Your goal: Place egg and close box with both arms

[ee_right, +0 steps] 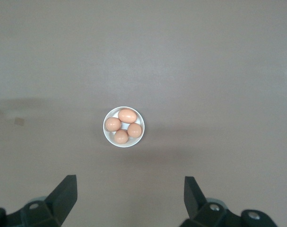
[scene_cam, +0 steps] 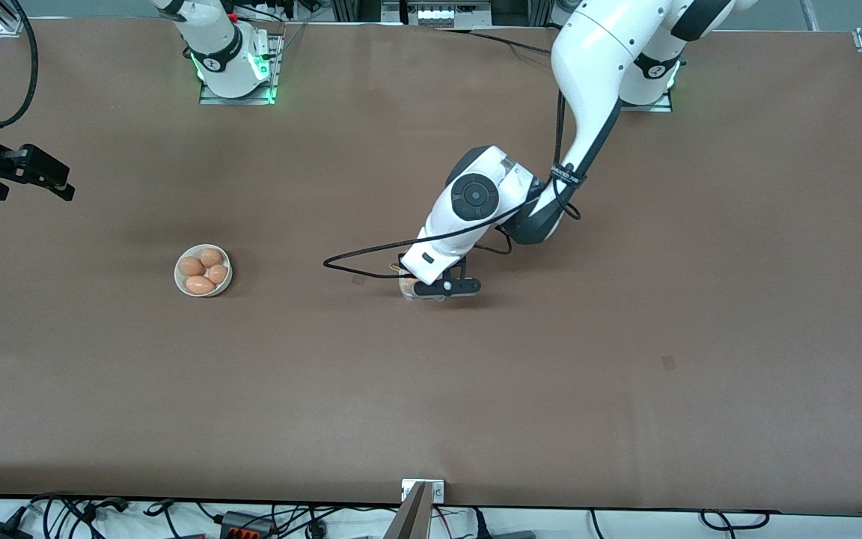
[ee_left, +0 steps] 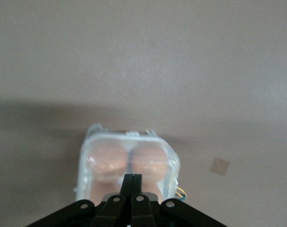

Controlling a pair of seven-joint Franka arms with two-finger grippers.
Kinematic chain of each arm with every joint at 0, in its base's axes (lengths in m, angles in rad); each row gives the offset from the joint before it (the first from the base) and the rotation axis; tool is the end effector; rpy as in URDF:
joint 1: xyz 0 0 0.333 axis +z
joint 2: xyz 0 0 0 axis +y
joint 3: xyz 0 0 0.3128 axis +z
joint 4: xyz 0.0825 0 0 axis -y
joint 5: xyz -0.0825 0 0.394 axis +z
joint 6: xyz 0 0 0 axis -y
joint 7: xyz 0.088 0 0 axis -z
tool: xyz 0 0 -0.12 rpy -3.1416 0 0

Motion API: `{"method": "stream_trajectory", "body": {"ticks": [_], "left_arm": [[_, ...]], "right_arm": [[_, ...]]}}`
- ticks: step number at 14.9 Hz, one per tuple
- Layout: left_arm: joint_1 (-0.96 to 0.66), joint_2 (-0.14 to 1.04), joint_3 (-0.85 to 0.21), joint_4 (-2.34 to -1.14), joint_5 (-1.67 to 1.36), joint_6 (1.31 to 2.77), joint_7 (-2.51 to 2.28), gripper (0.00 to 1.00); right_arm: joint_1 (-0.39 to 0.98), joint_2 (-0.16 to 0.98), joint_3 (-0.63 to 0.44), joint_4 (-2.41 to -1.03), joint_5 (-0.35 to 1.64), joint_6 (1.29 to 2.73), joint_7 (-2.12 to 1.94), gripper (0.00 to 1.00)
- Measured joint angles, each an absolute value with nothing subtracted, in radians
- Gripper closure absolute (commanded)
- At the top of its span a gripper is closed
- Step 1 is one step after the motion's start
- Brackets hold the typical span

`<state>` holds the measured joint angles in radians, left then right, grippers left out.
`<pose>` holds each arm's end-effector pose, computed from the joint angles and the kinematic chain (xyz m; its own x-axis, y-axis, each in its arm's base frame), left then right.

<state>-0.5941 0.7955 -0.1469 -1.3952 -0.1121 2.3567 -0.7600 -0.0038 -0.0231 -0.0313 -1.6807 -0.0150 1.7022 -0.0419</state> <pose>0.5719 -0.4962 0.2325 0.9898 0.1414 -0.0198 0.1418 -0.9578 0.2499 0.5678 -0.0217 0.5797 0.9990 0.0088 0.0439 0.0081 -0.9998 0.0161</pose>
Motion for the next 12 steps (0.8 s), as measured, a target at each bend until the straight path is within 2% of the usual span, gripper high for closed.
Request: {"method": "stream_trajectory", "body": {"ticks": [2, 6, 12], "left_arm": [[-0.591, 0.798, -0.147, -1.395, -0.095, 2.361, -0.759, 1.0], [-0.592, 0.826, -0.15, -1.396, -0.037, 2.469, -0.759, 1.0], [-0.556, 0.786, -0.148, -1.368, -0.036, 2.444, -0.759, 1.0]], "right_arm": [[-0.004, -0.023, -0.031, -1.681, -0.015, 1.702, -0.042, 0.0], [-0.008, -0.023, -0.037, -1.681, -0.015, 1.702, -0.042, 0.0], [-0.012, -0.023, -0.042, -1.681, -0.015, 1.672, -0.042, 0.0]]}}
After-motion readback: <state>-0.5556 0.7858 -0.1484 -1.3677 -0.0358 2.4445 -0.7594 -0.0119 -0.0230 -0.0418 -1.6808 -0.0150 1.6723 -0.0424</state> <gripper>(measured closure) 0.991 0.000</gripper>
